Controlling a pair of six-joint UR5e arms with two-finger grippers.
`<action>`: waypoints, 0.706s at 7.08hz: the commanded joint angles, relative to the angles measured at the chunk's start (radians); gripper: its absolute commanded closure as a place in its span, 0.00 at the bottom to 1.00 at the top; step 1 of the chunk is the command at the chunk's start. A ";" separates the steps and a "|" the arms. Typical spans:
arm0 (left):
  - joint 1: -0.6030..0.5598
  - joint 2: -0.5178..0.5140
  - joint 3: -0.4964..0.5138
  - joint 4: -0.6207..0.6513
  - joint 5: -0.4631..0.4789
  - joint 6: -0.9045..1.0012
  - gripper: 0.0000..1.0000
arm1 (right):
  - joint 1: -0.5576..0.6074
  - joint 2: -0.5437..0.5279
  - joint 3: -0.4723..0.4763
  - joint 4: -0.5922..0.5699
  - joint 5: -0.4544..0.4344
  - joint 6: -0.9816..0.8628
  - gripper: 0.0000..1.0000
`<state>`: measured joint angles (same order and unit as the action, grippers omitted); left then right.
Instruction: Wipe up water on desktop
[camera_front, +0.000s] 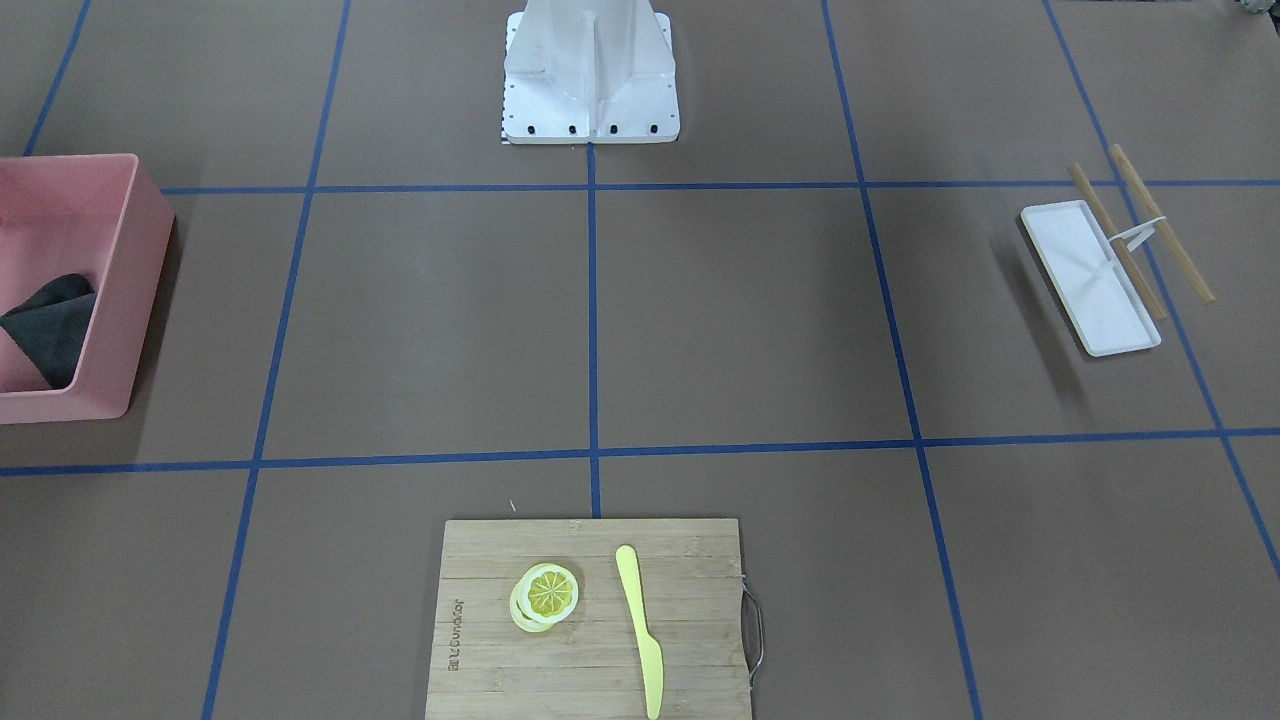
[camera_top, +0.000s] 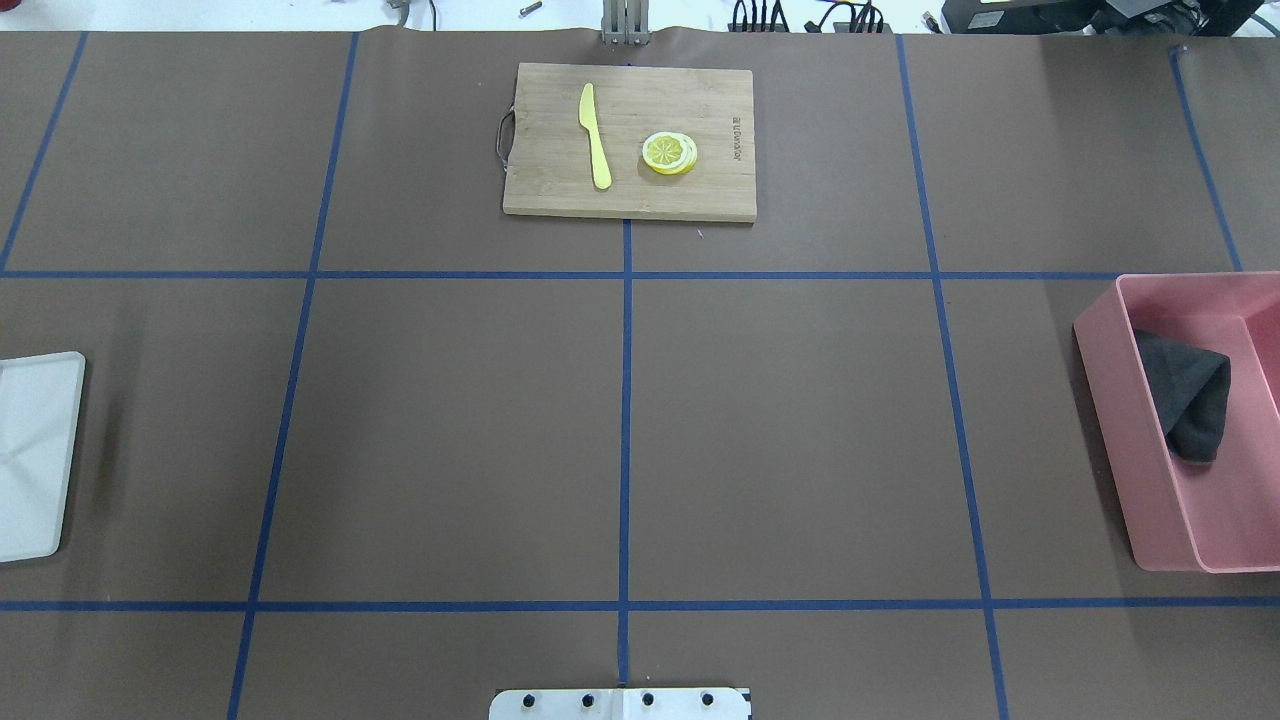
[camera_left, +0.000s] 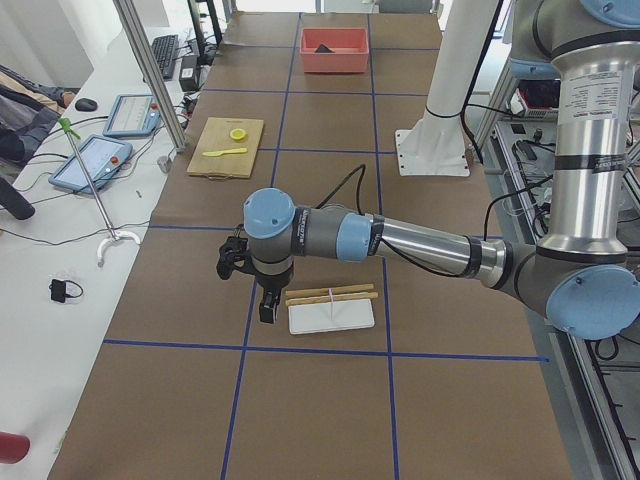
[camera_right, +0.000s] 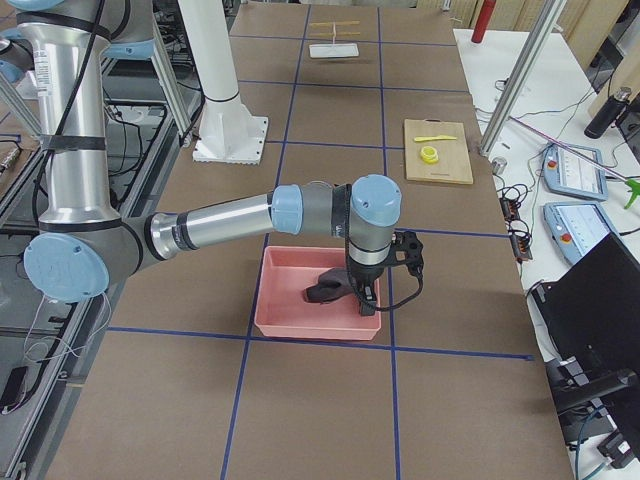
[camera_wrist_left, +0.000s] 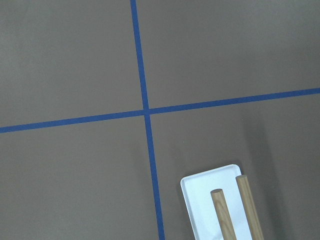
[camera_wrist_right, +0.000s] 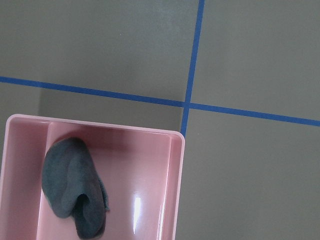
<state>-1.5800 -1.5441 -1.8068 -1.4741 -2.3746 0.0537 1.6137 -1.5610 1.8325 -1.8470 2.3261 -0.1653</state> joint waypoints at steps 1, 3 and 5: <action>0.002 -0.001 0.001 0.000 0.000 0.000 0.02 | 0.000 0.001 -0.001 0.003 0.006 0.001 0.00; 0.000 -0.001 0.003 0.000 0.000 0.000 0.02 | -0.001 -0.002 -0.009 0.006 0.006 0.001 0.00; 0.002 0.001 0.007 0.000 0.000 -0.002 0.02 | -0.001 -0.004 -0.009 0.008 0.007 0.001 0.00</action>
<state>-1.5790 -1.5445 -1.8023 -1.4742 -2.3746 0.0527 1.6124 -1.5638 1.8247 -1.8406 2.3326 -0.1641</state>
